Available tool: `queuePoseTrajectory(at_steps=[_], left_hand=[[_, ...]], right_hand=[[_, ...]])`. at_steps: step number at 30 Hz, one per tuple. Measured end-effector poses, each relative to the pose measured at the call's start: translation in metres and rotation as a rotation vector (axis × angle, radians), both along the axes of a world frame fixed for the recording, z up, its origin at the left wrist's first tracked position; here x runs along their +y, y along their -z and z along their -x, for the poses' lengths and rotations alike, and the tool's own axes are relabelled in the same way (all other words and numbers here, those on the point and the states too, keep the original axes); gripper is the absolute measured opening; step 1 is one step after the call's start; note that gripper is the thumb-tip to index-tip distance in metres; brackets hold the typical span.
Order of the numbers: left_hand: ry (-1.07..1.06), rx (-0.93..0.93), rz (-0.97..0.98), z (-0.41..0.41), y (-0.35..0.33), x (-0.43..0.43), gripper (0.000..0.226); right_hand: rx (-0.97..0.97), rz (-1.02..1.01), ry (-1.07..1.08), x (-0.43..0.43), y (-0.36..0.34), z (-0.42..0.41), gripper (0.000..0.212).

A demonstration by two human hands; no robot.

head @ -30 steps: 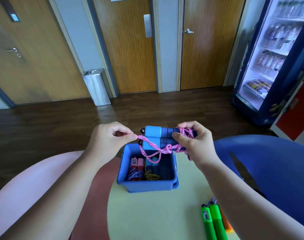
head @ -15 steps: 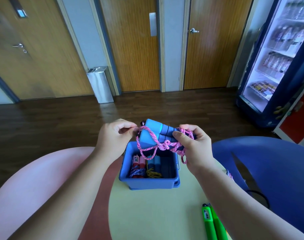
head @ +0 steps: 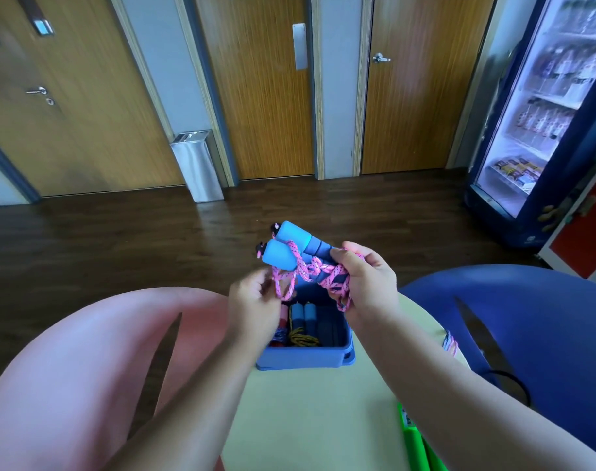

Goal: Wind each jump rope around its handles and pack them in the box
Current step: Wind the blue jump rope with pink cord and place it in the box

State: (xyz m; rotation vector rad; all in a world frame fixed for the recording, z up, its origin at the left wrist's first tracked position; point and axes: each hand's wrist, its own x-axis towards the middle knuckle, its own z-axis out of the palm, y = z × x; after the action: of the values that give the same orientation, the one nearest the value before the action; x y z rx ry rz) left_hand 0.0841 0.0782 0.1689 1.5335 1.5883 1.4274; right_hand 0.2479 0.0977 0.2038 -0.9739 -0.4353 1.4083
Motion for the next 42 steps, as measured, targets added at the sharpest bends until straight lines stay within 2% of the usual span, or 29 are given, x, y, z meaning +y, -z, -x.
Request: queuePoseTrajectory(at_steps=[4, 8, 12, 16, 18, 20, 21, 23, 25, 26, 28, 29, 31, 32, 34, 36, 38, 40, 42], left_hand=[[0.003, -0.17, 0.123, -0.026, 0.012, -0.008, 0.023], [0.142, -0.242, 0.182, -0.051, 0.014, -0.019, 0.025], [0.155, -0.318, 0.188, -0.056, 0.007, -0.015, 0.021], [0.201, -0.478, 0.392, -0.041, 0.001, -0.008, 0.023], [0.106, -0.606, 0.465, -0.028, 0.0, -0.003, 0.03], [-0.028, -0.79, 0.436, -0.013, -0.007, 0.0, 0.018], [-0.039, -0.85, 0.415, -0.008, -0.014, 0.001, 0.019], [0.046, -0.813, 0.418, -0.002, -0.025, 0.002, 0.048], [0.124, -0.687, 0.434, 0.0, -0.03, 0.008, 0.072], [0.124, -0.652, 0.431, 0.0, -0.03, 0.01, 0.082], [0.087, -0.673, 0.407, -0.001, -0.033, 0.011, 0.093], [0.078, -0.701, 0.373, -0.001, -0.032, 0.011, 0.085], [0.071, -0.737, 0.266, -0.003, -0.026, 0.008, 0.046], [0.081, -0.743, 0.201, -0.004, -0.023, 0.006, 0.035], [0.124, -0.708, 0.089, -0.004, -0.015, 0.004, 0.033], [0.126, -0.621, 0.03, 0.0, -0.011, 0.003, 0.045], [0.125, -0.595, 0.01, 0.003, -0.007, 0.002, 0.07], [0.099, -0.613, 0.027, 0.003, -0.004, 0.0, 0.085], [0.065, -0.652, 0.077, 0.002, 0.001, -0.002, 0.08]], right_hand=[[-0.006, 0.044, 0.087, 0.001, 0.008, 0.011, 0.016], [-0.094, 0.049, 0.153, 0.003, 0.005, 0.009, 0.015], [-0.241, -0.073, 0.115, 0.005, -0.001, -0.001, 0.014], [-0.385, -0.232, 0.051, 0.008, -0.007, -0.015, 0.016], [-0.453, -0.299, -0.007, 0.009, -0.008, -0.022, 0.017], [-0.544, -0.353, -0.044, 0.01, -0.005, -0.027, 0.018], [-0.595, -0.384, -0.062, 0.01, -0.003, -0.029, 0.02], [-0.747, -0.455, -0.087, 0.011, 0.002, -0.029, 0.025], [-0.875, -0.508, -0.121, 0.01, 0.008, -0.029, 0.032], [-0.877, -0.531, -0.158, 0.009, 0.009, -0.028, 0.035], [-0.762, -0.562, -0.203, 0.004, 0.009, -0.027, 0.036], [-0.683, -0.563, -0.197, 0.004, 0.009, -0.027, 0.035], [-0.561, -0.504, -0.154, 0.001, 0.007, -0.024, 0.039], [-0.534, -0.441, -0.136, 0.0, 0.007, -0.022, 0.04], [-0.541, -0.263, -0.163, 0.001, 0.009, -0.019, 0.043], [-0.5, -0.064, -0.275, 0.002, 0.008, -0.02, 0.045], [-0.445, 0.049, -0.384, 0.001, 0.002, -0.024, 0.043], [-0.463, 0.059, -0.445, 0.0, 0.0, -0.028, 0.037], [-0.466, 0.033, -0.445, 0.0, 0.004, -0.029, 0.032]])
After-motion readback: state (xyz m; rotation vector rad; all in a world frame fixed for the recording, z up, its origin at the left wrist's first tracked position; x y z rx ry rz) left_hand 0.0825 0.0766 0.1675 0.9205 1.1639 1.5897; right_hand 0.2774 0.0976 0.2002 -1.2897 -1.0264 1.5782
